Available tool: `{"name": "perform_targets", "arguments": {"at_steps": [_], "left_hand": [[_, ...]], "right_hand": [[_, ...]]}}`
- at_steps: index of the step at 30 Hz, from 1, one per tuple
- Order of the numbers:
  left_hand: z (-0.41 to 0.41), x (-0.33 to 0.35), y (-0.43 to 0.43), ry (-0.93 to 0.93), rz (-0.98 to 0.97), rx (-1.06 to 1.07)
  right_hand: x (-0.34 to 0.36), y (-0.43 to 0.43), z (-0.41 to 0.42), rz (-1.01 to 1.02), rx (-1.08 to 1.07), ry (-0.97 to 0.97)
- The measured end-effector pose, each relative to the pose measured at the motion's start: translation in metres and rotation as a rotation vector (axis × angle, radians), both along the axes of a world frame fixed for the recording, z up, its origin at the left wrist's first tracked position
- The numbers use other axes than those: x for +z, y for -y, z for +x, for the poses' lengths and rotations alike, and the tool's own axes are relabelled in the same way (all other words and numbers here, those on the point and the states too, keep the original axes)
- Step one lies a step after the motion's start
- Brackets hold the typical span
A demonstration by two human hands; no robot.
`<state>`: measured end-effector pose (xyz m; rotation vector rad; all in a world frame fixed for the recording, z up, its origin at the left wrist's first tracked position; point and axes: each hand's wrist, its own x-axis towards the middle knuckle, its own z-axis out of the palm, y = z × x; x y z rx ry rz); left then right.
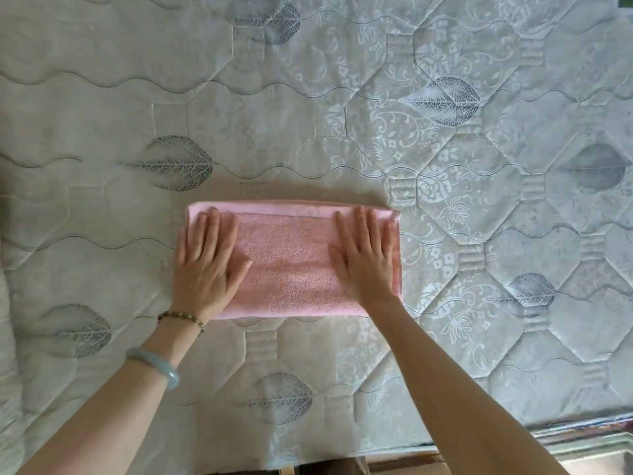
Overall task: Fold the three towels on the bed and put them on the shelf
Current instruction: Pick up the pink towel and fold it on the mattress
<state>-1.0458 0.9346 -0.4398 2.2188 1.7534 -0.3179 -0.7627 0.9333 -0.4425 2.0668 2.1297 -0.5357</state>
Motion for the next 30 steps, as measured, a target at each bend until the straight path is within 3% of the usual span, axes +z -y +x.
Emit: {"name": "perform_targets", "arguments": {"at_steps": [3, 5, 9, 13, 18, 21, 23, 27, 30], "left_hand": [[0.018, 0.013, -0.006, -0.020, 0.004, 0.021], [0.043, 0.025, -0.004, 0.066, 0.038, -0.061], [0.091, 0.017, 0.001, 0.182, 0.018, -0.334], [0.095, 0.000, -0.008, 0.061, -0.065, -0.371], [0.097, 0.005, -0.008, 0.087, -0.089, -0.345], [0.087, 0.012, -0.010, 0.170, -0.115, -0.308], [0.078, 0.027, -0.011, 0.380, -0.118, -0.143], [0.057, 0.062, -0.016, 0.801, 0.027, 0.477], [0.043, 0.084, -0.017, 1.066, -0.308, 0.807]], "right_hand": [[0.005, -0.006, -0.002, 0.002, -0.043, -0.110], [0.011, -0.001, 0.002, 0.056, -0.137, -0.165], [0.025, 0.013, 0.013, 0.076, -0.594, -0.220], [0.040, 0.015, 0.014, -0.018, -0.974, -0.466], [0.039, 0.010, 0.028, -0.248, -1.085, -0.529], [0.048, 0.001, 0.036, -0.400, -1.016, -0.581], [0.065, -0.003, 0.034, -0.421, -0.948, -0.688], [0.115, -0.013, 0.007, -0.448, -0.835, -0.885], [0.143, -0.022, -0.036, -0.465, -0.671, -0.859]]}}
